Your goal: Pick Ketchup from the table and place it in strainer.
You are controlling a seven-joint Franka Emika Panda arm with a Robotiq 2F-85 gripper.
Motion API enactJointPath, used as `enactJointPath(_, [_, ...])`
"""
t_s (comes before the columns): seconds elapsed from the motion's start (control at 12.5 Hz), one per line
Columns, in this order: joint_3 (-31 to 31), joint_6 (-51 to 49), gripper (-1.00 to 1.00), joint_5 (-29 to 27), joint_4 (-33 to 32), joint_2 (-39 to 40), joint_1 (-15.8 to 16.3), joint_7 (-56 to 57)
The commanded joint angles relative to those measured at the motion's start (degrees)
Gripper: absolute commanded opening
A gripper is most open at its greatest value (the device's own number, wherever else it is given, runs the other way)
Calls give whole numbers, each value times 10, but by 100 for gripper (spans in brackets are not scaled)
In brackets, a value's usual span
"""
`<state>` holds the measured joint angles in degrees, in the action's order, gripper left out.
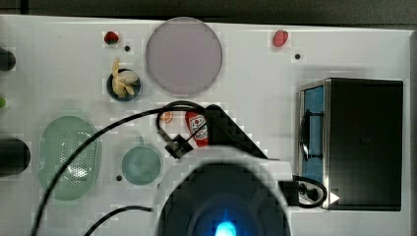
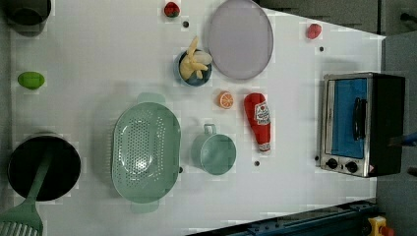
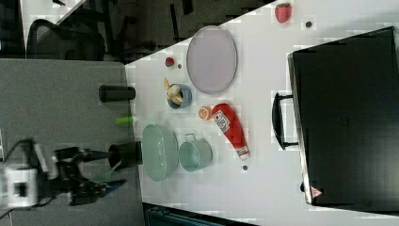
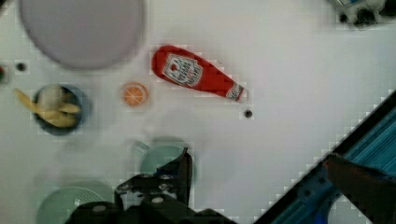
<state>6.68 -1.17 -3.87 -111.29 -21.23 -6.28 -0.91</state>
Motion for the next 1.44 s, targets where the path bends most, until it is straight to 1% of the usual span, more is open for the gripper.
enactJointPath(0.08, [1,26,100,3,-25,64,-10,3])
enactJointPath(0.32, [3,73,100,3,-46,107,-10,83])
enactJointPath(0.56, [3,145,100,3,-72,151,-10,241])
enactJointPath(0.8, [3,248,100,4,-114,181,-10,403])
enactJointPath(1.04, [5,357,100,4,-168,207,-10,526])
enactJointPath(1.2, [13,415,100,11,-200,230,-8,571])
enactJointPath(1.44, [20,492,100,11,-229,277,-7,569])
